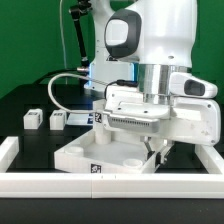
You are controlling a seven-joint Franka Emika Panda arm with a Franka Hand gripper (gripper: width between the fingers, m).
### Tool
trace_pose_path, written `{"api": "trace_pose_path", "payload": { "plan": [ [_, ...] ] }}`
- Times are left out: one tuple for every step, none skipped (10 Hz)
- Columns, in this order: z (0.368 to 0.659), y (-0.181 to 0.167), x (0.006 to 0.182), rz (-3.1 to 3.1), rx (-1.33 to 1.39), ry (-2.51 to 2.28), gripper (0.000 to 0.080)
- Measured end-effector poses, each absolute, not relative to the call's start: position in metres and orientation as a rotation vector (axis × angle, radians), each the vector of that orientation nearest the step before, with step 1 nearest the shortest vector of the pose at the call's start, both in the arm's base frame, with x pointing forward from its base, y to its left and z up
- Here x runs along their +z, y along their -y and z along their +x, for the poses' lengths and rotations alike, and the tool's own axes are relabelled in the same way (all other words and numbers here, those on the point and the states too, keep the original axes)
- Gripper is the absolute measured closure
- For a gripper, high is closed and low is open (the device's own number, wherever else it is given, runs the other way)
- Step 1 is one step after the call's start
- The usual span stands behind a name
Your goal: Assemble square table
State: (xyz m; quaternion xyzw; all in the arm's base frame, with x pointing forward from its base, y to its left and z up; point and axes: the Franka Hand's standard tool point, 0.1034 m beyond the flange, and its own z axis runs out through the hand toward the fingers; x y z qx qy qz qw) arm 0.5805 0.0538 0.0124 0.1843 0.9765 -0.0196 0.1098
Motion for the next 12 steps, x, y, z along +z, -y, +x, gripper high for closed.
{"api": "trace_pose_path", "payload": {
  "plan": [
    [0.58,-0.053,0.012,0.378,-0.088,-2.897,0.0733],
    [0.578,-0.053,0.012,0.112,-0.125,-2.944,0.0733],
    [0.578,-0.05,0.012,0.021,-0.096,-2.957,0.0733],
    [0.577,-0.051,0.012,0.147,-0.069,-2.952,0.0736],
    [0.577,-0.051,0.012,0.142,-0.071,-2.952,0.0736],
    [0.577,-0.051,0.012,0.143,-0.071,-2.952,0.0739],
    [0.577,-0.052,0.012,0.119,-0.071,-2.954,0.0739],
    [0.577,-0.064,0.012,0.036,-0.064,-2.967,0.0739],
    [0.579,-0.077,0.012,-0.004,-0.062,-2.985,0.0739],
    [0.579,-0.086,0.012,-0.05,-0.071,-3.005,0.0739],
    [0.578,-0.091,0.012,-0.105,-0.093,-3.032,0.0739],
    [0.578,-0.097,0.013,-0.12,-0.129,-3.064,0.0739]
  ]
}}
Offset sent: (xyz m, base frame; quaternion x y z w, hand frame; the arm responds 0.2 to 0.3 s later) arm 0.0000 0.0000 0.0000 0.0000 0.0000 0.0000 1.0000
